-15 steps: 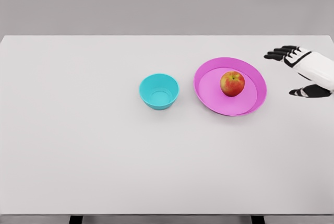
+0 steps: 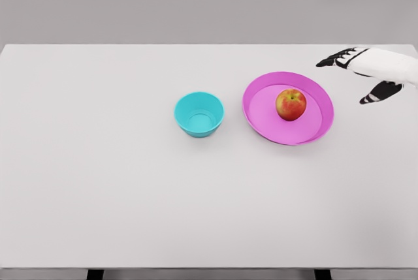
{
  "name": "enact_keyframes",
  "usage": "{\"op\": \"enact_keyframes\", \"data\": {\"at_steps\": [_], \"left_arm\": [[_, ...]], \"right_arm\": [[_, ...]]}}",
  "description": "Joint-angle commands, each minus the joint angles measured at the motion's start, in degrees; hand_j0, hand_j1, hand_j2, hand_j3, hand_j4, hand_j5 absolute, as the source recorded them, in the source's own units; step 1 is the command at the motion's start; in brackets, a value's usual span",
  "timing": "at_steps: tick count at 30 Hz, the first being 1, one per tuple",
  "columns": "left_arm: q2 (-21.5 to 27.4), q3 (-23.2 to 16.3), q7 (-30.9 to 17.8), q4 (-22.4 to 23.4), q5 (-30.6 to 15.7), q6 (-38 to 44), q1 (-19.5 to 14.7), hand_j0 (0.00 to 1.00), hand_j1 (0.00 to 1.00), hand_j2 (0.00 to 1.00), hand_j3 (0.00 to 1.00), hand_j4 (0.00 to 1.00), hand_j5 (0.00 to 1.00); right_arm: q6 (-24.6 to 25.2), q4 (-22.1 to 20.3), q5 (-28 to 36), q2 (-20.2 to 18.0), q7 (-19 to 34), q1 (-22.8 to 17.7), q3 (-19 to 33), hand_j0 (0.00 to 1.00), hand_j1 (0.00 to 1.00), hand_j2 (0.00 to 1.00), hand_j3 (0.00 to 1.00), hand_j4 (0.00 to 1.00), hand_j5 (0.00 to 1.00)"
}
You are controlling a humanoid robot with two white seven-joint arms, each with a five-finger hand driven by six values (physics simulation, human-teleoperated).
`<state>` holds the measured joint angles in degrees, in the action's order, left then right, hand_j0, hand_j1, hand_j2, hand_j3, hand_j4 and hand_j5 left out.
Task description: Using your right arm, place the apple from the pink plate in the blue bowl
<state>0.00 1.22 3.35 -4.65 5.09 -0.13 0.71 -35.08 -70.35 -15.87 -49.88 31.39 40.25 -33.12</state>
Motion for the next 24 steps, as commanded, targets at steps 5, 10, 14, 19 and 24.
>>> {"op": "enact_keyframes", "data": {"at_steps": [5, 10, 14, 19, 24], "left_arm": [[0.0, 0.01, -0.01, 0.0, 0.01, 0.04, 0.0, 1.0, 1.0, 1.0, 1.0, 1.0, 1.0], [0.0, 0.01, -0.01, 0.0, 0.01, 0.04, 0.0, 1.0, 1.0, 1.0, 1.0, 1.0, 1.0], [0.0, 0.01, -0.01, 0.0, 0.01, 0.04, 0.0, 1.0, 1.0, 1.0, 1.0, 1.0, 1.0], [0.0, 0.01, -0.01, 0.0, 0.01, 0.04, 0.0, 1.0, 1.0, 1.0, 1.0, 1.0, 1.0], [0.0, 0.01, -0.01, 0.0, 0.01, 0.04, 0.0, 1.0, 1.0, 1.0, 1.0, 1.0, 1.0]], "right_arm": [[0.08, 5.39, 0.13, 6.46, 3.23, 4.75, -9.94, 1.0, 1.0, 1.0, 1.0, 1.0, 1.0], [0.08, 6.63, 0.13, 8.57, 3.61, 7.21, -11.43, 1.0, 1.0, 1.0, 1.0, 1.0, 1.0], [0.08, 7.77, 0.22, 9.98, 3.61, 7.91, -13.1, 1.0, 1.0, 1.0, 1.0, 1.0, 1.0], [0.08, 10.49, 0.22, 11.73, 3.61, 9.32, -15.57, 1.0, 1.0, 1.0, 1.0, 1.0, 1.0], [0.08, 11.11, 0.13, 12.17, 3.61, 9.67, -16.88, 1.0, 1.0, 1.0, 1.0, 1.0, 1.0]]}}
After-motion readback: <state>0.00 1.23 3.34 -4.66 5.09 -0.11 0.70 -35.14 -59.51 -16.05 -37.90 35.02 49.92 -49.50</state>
